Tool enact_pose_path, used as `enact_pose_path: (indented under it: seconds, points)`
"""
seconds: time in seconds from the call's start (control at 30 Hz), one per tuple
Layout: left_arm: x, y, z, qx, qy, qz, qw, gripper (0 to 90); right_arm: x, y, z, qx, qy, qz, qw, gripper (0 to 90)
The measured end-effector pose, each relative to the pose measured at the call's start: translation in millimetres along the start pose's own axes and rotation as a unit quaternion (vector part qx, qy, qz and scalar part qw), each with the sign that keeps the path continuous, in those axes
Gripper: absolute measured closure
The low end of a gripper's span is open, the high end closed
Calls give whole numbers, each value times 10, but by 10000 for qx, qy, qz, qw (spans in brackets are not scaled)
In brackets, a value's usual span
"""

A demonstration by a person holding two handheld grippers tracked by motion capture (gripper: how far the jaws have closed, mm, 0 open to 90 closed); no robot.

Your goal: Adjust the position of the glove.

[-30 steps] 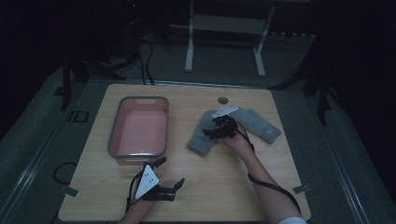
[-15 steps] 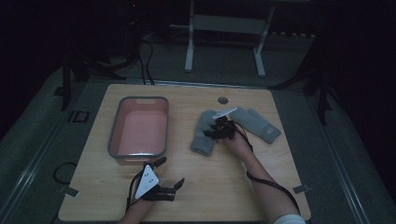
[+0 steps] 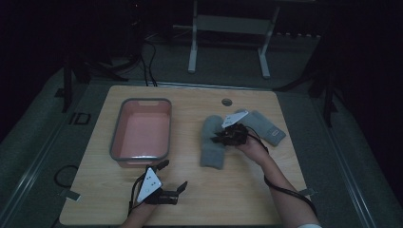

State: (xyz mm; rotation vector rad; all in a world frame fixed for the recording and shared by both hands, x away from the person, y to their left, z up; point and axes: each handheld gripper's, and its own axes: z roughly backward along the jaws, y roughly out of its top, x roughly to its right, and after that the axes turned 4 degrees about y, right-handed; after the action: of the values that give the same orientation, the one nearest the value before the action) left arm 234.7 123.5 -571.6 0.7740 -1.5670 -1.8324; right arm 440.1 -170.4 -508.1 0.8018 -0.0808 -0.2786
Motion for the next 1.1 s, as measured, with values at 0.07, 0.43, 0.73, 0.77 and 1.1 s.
enact_pose_path:
  seconds: [0.07, 0.43, 0.73, 0.77, 1.1]
  points:
    - [1, 0, 0, -2, 8, 0, 10000, 40, -76, -15, 45, -92, 156, 162, 9997, 789]
    - [-1, 0, -1, -2, -1, 14, 10000, 40, -78, -330, 34, -689, 672, 360, 9947, 697]
    - [2, 0, 2, -11, -14, -3, 10000, 40, -75, -346, 78, -690, 392, 140, 9968, 366]
    - [3, 0, 2, -11, -16, -4, 10000, 40, -86, -333, 101, -681, 328, 182, 9970, 359]
    - [0, 1, -2, -24, -9, 4, 10000, 40, -357, -271, 279, -15, -393, -163, 9991, 824]
